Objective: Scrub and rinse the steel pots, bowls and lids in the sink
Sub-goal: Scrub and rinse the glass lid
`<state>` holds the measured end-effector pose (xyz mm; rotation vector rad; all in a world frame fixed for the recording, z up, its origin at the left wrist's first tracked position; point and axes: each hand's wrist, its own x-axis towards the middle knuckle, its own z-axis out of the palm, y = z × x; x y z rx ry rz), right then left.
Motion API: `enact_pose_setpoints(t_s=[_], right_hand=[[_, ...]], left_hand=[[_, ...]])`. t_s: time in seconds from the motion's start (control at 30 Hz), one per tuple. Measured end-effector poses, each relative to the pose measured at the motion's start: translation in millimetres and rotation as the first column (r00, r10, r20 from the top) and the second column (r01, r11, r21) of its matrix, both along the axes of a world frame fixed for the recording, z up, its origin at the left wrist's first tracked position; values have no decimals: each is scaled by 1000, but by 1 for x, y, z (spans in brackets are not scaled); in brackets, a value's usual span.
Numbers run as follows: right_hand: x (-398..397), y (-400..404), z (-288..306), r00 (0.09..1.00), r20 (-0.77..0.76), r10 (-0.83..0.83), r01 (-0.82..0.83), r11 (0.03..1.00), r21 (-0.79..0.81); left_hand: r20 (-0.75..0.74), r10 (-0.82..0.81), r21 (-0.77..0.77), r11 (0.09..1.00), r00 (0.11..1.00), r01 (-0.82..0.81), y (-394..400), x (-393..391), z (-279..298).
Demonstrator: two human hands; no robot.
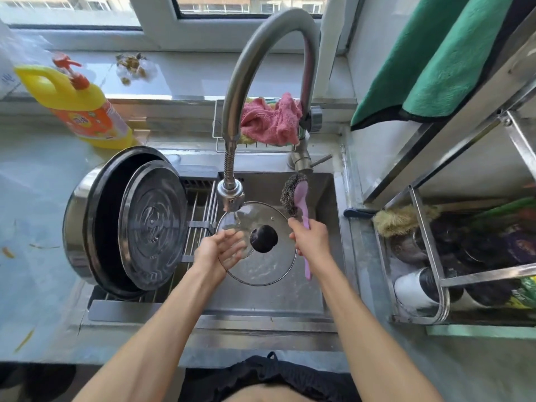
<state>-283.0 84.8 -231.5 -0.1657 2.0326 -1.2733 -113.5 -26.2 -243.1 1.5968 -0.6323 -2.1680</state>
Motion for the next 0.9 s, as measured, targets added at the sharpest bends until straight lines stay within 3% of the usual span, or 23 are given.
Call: enact_pose_setpoints(t_s=[0.13,0.23,0.3,0.37,0.47,0.63,0.9], right_hand=[[6,4,-11,998,-57,-11,13,999,40],[6,5,-16,999,-2,-36,36,998,58],[6,5,-17,980,173,-94,102,994,-39],[6,3,-17,881,457,-123,236,951,-199],[4,3,-15,774,619,-135,363,895,-259],[6,5,-18,718,669,-191,447,863,-234],[13,-3,-30,602,744,-288,584,794,-165]], left_hand=[[-42,107,65,992,993,-104,-7,5,5],[-35,143,74,987,989,-141,-14,6,6],[-27,137,77,988,990,-134,-17,6,5],[-24,111,69,992,993,-110,-20,5,4],[13,27,11,1000,1000,-27,-20,-2,3],[152,-111,-178,974,982,138,-17,-6,-4],[-61,-83,-180,981,995,71,-15,2,14]])
